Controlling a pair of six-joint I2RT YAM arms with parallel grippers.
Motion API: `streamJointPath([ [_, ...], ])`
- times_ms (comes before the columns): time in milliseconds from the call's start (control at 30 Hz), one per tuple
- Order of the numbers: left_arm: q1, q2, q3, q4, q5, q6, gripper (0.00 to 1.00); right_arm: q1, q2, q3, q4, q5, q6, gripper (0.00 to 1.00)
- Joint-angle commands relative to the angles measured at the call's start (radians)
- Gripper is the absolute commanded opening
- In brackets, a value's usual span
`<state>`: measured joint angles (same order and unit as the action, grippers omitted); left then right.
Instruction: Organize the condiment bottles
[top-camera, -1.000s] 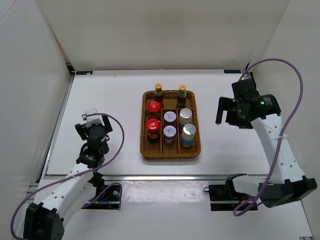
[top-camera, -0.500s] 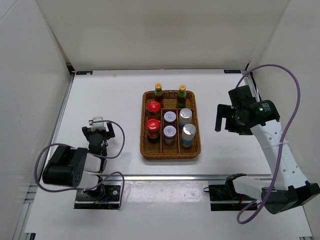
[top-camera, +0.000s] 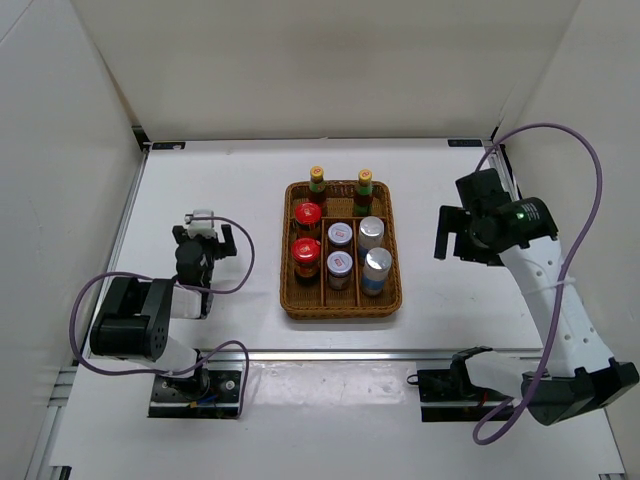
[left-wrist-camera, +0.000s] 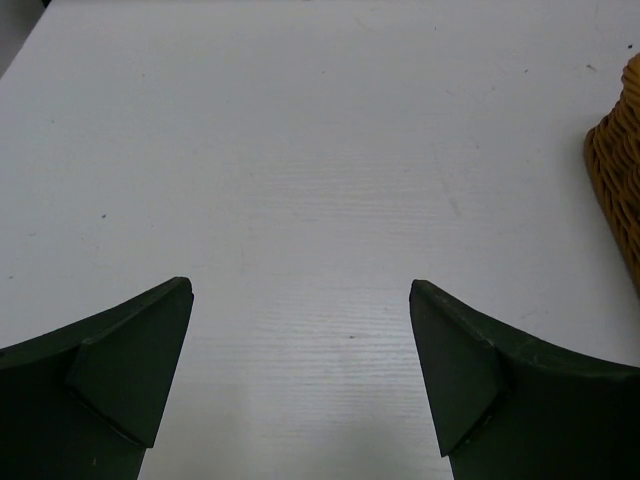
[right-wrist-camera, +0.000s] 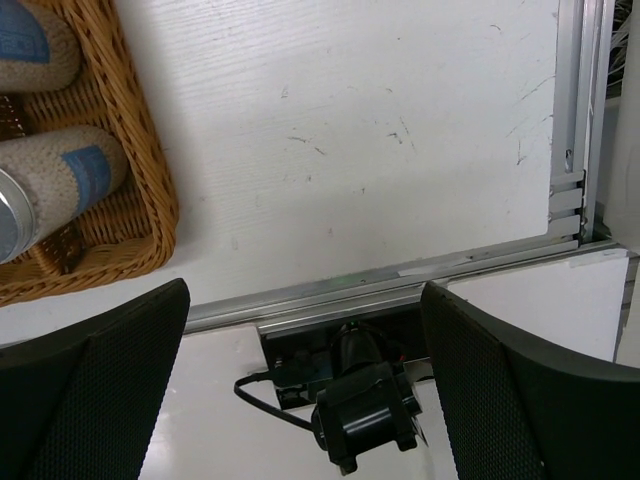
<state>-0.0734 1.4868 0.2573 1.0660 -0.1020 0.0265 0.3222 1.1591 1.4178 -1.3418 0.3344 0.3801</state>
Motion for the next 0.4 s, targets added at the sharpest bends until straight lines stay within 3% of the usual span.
streamJointPath([
  [0,0.011,-0.022,0.007,-0.049,0.045,-0.011,1.00,0.003,0.021,0.038,0.020,0.029,-0.018,0.99],
  [367,0.032,-0.036,0.002,-0.049,0.113,0.000,1.00,0.003,0.050,0.047,0.072,0.014,-0.009,0.99],
])
